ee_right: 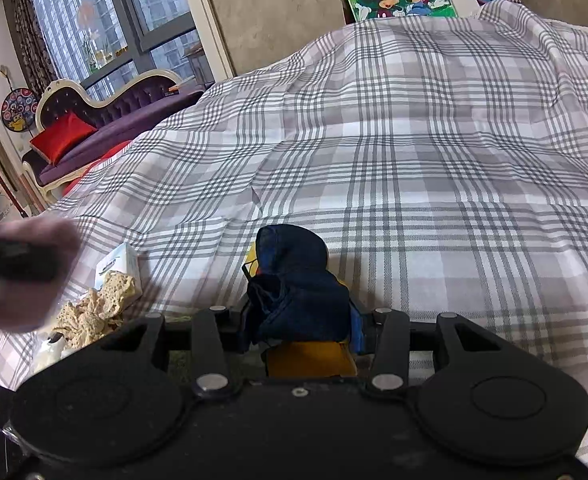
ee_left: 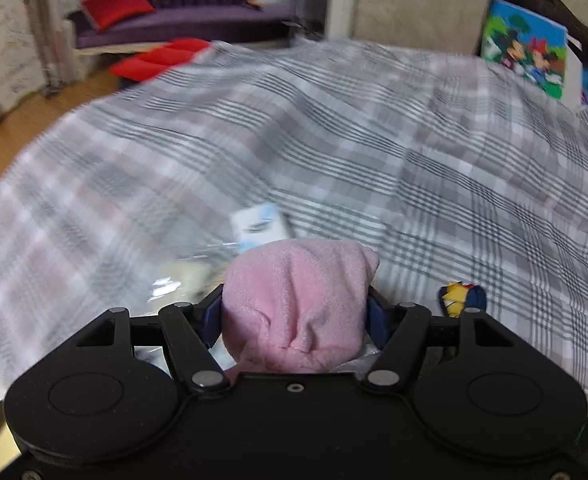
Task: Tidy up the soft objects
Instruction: 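Grasp the pink cloth with the left tool while the right tool holds the plush toy, then carry the pink cloth with the left tool while the right tool carries the plush toy to the tray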
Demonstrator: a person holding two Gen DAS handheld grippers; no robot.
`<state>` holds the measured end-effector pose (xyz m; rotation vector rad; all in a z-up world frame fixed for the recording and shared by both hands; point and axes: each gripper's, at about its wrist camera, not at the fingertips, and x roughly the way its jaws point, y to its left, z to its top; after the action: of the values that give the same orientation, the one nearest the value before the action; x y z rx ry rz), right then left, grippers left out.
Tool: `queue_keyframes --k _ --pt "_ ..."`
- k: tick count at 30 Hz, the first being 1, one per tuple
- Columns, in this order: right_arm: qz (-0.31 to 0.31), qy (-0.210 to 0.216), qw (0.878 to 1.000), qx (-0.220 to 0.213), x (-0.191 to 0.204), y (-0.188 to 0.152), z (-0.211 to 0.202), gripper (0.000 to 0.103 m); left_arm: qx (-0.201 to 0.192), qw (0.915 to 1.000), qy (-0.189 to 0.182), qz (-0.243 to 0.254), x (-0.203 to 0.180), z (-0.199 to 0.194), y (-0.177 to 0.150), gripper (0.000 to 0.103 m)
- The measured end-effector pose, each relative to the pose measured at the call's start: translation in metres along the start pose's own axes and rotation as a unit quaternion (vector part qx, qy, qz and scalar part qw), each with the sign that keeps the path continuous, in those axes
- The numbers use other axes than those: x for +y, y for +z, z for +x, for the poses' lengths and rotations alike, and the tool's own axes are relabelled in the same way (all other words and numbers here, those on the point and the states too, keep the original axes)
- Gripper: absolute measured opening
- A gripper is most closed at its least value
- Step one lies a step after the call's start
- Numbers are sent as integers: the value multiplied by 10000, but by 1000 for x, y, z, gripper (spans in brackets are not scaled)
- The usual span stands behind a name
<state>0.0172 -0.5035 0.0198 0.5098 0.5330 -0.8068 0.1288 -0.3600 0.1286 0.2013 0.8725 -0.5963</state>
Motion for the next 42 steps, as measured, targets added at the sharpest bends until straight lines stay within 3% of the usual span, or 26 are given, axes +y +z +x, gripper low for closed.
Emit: queue_keyframes --k 5,12,21,27,32,37,42 --pt "-148 -89 9998 78 6 -3 2 43 -132 9979 556 -317 44 -48 -29 63" --pt "-512 -142 9986 -27 17 -10 -2 43 -53 9867 1315 -950 119 -91 -94 63" --pt "-651 -164 9976 -180 24 -13 -11 43 56 9579 2193 -1850 215 -124 -183 63" --pt "-1130 -219 9907 -723 40 -20 -32 43 63 9428 2454 -2254 261 -125 -228 63" --pt "-1714 -218 9769 -1258 61 -29 -63 43 169 9315 2583 -2556 291 -119 -252 63" --pt "-1763 284 9763 -1224 83 -34 -110 43 88 9257 2692 -2657 300 -117 -255 63" --pt "-1880 1140 9717 -860 116 -51 -159 44 -71 9286 2564 -2680 299 -108 -249 63"
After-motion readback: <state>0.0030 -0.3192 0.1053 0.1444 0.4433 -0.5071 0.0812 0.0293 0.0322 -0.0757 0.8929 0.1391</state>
